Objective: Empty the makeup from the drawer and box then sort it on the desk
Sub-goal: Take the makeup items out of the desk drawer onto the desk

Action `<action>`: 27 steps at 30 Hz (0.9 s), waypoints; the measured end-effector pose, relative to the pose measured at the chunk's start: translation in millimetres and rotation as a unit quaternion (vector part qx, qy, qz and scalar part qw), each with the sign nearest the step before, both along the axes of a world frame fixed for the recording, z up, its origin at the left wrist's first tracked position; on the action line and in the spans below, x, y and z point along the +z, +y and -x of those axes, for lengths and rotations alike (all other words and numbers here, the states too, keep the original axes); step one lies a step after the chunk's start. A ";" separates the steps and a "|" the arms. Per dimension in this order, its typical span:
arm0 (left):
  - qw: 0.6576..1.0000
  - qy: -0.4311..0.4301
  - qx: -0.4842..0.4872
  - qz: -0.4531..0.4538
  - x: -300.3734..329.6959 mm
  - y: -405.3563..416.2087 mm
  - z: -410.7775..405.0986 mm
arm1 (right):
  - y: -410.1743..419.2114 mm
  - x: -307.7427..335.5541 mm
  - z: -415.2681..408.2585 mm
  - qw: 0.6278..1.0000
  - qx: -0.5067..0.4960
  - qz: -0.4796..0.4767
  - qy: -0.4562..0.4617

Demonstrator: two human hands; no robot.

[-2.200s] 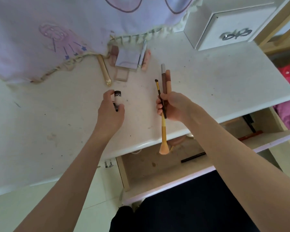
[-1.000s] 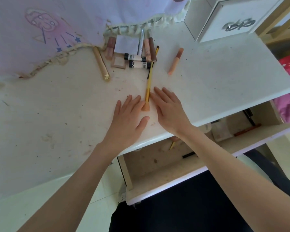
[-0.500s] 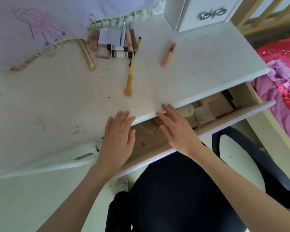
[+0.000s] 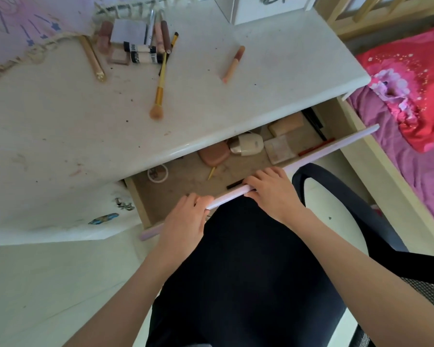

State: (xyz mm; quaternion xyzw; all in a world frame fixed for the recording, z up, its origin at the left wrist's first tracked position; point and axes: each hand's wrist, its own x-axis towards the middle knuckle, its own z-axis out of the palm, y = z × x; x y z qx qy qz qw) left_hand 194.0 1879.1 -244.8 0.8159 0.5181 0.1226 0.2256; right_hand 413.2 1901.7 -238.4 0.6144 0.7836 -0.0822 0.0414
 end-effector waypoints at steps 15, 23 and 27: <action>0.998 0.037 -0.031 -0.034 -8.0 -23.5 -6.7 | -24.8 -18.0 -13.8 0.999 0.026 -0.035 0.018; 0.984 -0.062 0.008 0.164 -6.8 -3.0 7.2 | 1.2 7.5 0.3 0.981 -0.063 0.169 0.076; 0.998 -0.015 0.003 0.056 -11.1 18.1 19.1 | 26.9 -3.4 23.8 0.959 -0.148 0.195 0.142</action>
